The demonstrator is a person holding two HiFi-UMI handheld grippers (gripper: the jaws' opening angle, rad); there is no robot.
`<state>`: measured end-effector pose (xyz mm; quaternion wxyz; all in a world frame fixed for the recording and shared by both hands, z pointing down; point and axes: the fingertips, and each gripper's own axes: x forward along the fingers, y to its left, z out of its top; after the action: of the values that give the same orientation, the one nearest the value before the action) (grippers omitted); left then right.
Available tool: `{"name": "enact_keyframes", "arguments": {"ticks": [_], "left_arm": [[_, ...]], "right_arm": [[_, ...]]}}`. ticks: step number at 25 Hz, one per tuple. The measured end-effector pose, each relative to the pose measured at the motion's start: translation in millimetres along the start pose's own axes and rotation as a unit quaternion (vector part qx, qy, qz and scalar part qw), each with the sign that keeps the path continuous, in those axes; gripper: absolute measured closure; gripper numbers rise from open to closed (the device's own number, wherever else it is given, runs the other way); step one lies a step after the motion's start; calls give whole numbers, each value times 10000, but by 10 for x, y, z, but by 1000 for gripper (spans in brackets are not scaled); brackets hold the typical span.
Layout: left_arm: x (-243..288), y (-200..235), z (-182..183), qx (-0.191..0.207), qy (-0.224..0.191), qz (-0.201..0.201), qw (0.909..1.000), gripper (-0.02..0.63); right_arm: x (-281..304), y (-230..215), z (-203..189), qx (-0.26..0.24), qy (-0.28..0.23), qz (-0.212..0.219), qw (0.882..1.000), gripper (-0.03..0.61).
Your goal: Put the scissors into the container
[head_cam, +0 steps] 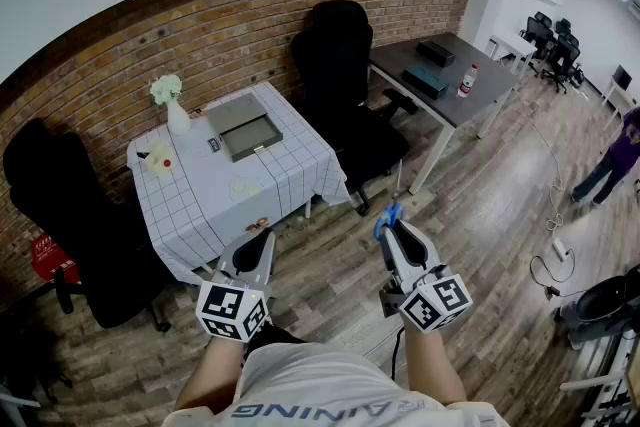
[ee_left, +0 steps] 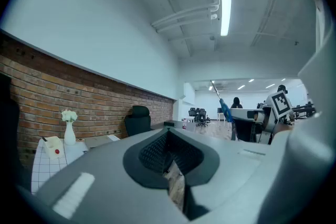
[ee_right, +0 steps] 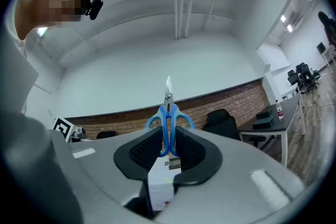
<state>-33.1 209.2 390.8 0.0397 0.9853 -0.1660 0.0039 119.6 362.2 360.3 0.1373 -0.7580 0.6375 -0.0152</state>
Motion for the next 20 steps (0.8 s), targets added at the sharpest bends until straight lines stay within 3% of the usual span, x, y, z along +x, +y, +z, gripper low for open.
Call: {"name": "enact_keyframes", "arguments": {"ticks": [20], "left_arm": [[40,191,-237,-114,279,143,9994,614]], "right_arm": [[114,-39,-172,66,114,46,9999,482]]}}
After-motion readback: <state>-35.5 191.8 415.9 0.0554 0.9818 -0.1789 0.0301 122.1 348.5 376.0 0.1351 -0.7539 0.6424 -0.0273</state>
